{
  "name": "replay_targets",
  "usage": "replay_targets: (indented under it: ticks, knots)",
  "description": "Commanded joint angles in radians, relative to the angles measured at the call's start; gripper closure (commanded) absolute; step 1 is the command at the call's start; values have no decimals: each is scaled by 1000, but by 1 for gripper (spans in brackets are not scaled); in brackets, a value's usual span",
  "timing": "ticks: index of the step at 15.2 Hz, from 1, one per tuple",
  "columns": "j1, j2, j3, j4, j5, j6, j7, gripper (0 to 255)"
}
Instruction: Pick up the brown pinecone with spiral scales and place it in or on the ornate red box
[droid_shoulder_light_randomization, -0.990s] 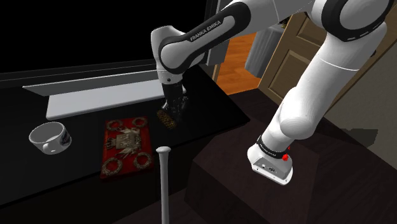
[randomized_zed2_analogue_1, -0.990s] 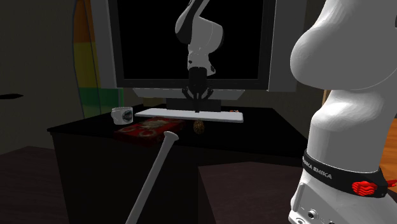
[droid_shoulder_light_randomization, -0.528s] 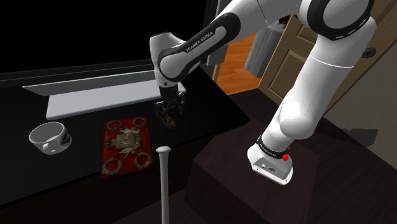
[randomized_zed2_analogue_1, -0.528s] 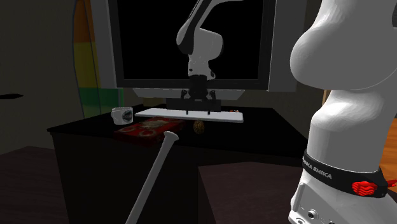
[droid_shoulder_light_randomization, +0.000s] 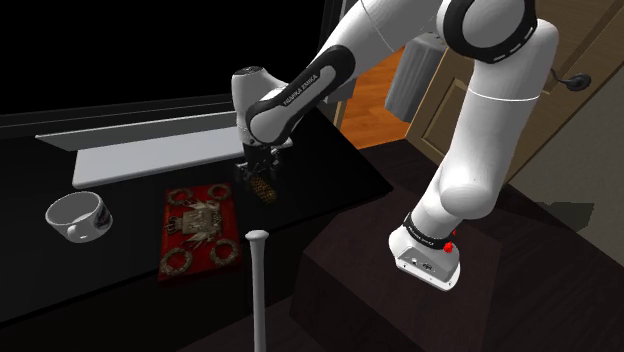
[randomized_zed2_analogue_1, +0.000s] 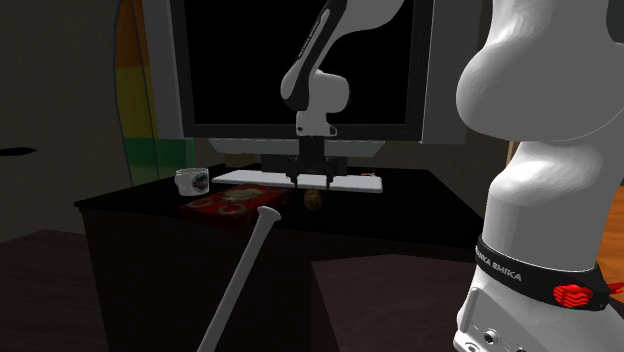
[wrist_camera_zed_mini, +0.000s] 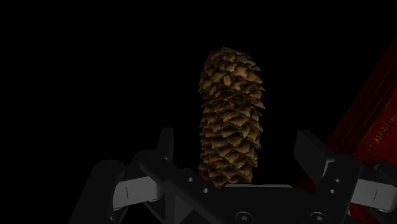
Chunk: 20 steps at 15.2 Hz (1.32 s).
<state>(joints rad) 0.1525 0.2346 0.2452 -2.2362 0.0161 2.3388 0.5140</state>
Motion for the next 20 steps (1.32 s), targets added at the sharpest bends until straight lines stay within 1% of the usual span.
replay_targets:
  ticks: [1, 4, 12, 13, 20]
  knots:
    - [1, 15, -2, -10, -6, 27, 3, 0]
    - [6, 49, -6, -22, -16, 72, 10, 0]
    - [6, 49, -6, -22, -16, 72, 10, 0]
    - [6, 49, -6, -22, -16, 72, 10, 255]
    - [6, 49, -6, -22, -16, 72, 10, 255]
